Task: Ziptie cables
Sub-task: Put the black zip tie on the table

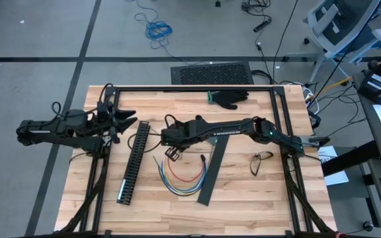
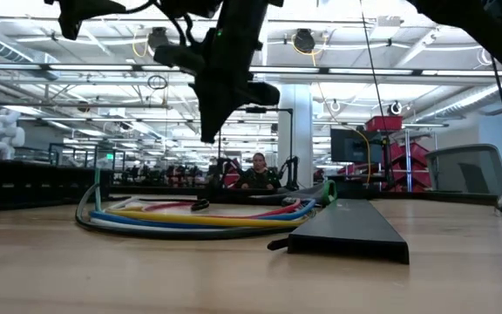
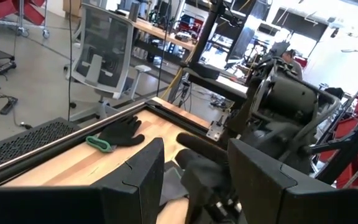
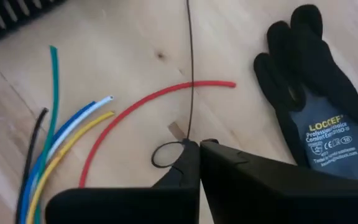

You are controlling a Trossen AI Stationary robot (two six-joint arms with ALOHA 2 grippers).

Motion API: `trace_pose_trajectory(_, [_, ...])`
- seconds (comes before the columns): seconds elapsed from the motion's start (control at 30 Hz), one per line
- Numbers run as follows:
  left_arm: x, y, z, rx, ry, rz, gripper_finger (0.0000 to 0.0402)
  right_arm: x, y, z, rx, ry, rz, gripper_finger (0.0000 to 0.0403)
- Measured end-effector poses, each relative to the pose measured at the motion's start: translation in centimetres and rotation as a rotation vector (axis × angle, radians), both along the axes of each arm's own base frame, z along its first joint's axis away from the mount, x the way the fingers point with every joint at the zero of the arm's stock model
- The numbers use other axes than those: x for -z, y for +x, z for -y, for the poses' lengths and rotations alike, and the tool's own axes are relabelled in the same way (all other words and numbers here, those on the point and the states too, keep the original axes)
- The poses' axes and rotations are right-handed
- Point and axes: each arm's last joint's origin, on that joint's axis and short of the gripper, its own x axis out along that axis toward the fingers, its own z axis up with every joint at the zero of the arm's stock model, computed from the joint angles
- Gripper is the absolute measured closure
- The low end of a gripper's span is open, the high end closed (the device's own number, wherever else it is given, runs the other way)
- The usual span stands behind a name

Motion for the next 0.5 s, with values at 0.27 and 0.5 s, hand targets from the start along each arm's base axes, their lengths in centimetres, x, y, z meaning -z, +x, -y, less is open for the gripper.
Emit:
trace_pose_trajectory(0.27, [0.0, 0.0, 0.0, -0.003, 0.000, 0.002, 0.0229, 1.7, 1.2, -0.3, -0.003, 0.017, 0.084, 0.0368])
trace_pose_trajectory(0.5, [0.0, 0.0, 0.0, -0.003, -0.001, 0.002, 0.0229, 5.0, 0.2, 0.2, 0.078, 0.053, -0.014, 0.0280])
